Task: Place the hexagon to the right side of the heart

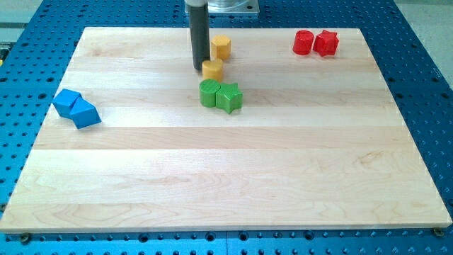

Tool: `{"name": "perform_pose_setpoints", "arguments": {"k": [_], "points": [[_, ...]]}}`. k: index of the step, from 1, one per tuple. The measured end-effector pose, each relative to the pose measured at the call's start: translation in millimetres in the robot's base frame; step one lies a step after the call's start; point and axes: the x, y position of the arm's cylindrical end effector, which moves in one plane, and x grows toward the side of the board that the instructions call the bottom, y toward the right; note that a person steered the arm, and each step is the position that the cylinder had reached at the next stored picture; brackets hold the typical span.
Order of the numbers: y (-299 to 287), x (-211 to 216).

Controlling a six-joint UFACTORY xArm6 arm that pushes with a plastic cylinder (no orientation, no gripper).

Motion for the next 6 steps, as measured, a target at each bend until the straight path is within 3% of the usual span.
{"name": "perform_pose_setpoints", "arguments": {"k": [1,3,4,6], "points": [[-9,-8],[-22,-93],[23,-97],[70,-2]]}}
